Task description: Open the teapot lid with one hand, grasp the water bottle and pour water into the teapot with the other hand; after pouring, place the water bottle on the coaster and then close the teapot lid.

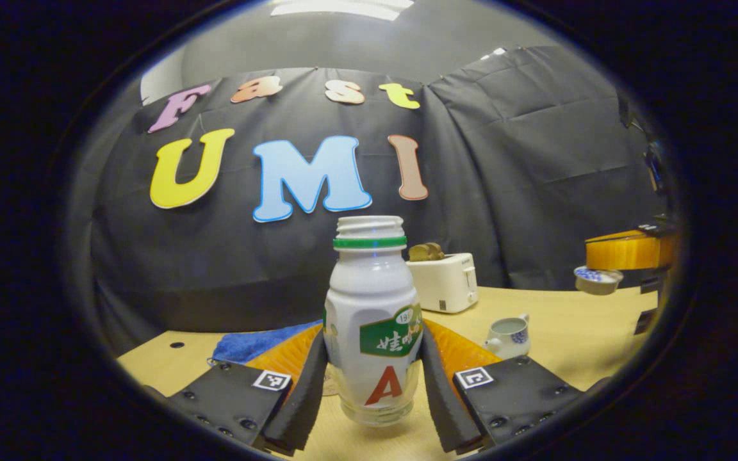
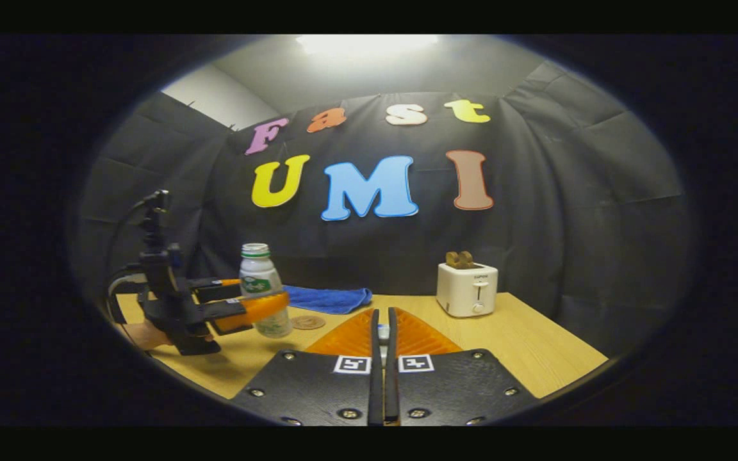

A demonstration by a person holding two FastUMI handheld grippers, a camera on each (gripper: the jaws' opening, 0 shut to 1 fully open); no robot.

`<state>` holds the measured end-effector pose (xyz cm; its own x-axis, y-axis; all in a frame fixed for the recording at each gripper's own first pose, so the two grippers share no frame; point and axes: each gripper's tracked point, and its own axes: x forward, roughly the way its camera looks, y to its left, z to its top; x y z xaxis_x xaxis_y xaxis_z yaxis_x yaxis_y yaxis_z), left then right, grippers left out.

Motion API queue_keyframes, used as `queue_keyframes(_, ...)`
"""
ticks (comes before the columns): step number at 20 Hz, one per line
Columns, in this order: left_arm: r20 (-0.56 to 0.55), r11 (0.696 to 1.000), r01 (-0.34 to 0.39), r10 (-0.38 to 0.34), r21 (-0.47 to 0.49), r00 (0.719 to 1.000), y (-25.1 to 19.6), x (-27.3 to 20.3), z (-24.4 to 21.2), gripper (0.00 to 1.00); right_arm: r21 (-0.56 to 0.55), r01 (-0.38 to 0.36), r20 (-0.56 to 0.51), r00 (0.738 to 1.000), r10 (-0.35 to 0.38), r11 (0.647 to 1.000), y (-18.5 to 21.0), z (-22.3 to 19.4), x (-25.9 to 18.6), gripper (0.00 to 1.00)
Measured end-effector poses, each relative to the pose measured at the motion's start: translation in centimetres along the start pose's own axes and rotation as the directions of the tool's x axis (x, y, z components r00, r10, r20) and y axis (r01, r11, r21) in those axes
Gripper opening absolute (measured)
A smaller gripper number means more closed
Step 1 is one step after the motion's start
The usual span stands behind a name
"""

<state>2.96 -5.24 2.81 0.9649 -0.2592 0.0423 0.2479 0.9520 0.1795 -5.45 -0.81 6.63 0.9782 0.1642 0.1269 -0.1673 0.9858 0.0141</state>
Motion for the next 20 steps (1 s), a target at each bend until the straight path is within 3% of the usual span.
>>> queue_keyframes(3, 0.006, 0.999, -0.034, 0.034, -0.016, 0.999, 1.9, -1.1, -0.5, 0.74, 0.088, 0.005, -0.045, 0.999, -0.001, 0.996, -0.5, -1.7, 2.6, 0.01)
queue_keyframes(5, -0.008, 0.998, -0.046, 0.045, -0.047, 0.999, 2.8, -1.6, -1.3, 0.82, 0.089, 0.041, -0.057, 0.998, -0.036, 0.995, -1.7, -2.4, 4.2, 0.01)
queue_keyframes(6, -0.014, 0.997, -0.05, 0.049, -0.06, 0.999, 3.2, -1.7, -1.7, 0.74, 0.083, 0.06, -0.077, 0.996, -0.054, 0.995, -2.4, -3.1, 5.1, 0.01)
queue_keyframes(7, -0.021, 0.996, -0.055, 0.054, -0.065, 0.998, 3.6, -1.8, -2.1, 0.82, 0.097, 0.069, -0.101, 0.993, -0.06, 0.993, -2.7, -4.0, 6.0, 0.01)
queue_keyframes(9, -0.031, 0.996, -0.063, 0.061, -0.069, 0.998, 4.3, -2.0, -2.6, 0.74, 0.126, 0.084, -0.135, 0.989, -0.066, 0.989, -3.0, -5.2, 7.3, 0.01)
queue_keyframes(10, -0.035, 0.996, -0.057, 0.055, -0.07, 0.998, 4.2, -2.0, -2.8, 0.82, 0.124, 0.102, -0.142, 0.986, -0.084, 0.987, -3.7, -5.6, 7.8, 0.01)
queue_keyframes(11, -0.036, 0.996, -0.06, 0.057, -0.064, 0.998, 4.3, -2.1, -2.7, 0.83, 0.135, 0.106, -0.147, 0.985, -0.086, 0.985, -3.8, -5.9, 8.2, 0.01)
queue_keyframes(12, -0.032, 0.997, -0.06, 0.058, -0.058, 0.998, 4.5, -2.1, -2.6, 0.78, 0.136, 0.109, -0.15, 0.985, -0.089, 0.985, -3.8, -6.0, 8.7, 0.01)
queue_keyframes(15, -0.019, 0.997, -0.052, 0.051, -0.058, 0.999, 4.2, -2.1, -2.0, 0.83, 0.096, 0.122, -0.185, 0.977, -0.103, 0.988, -4.2, -7.4, 9.8, 0.01)
queue_keyframes(20, -0.007, 0.997, -0.048, 0.047, -0.058, 0.999, 4.0, -2.2, -1.4, 0.83, 0.068, 0.136, -0.193, 0.974, -0.121, 0.988, -4.5, -8.0, 10.4, 0.01)
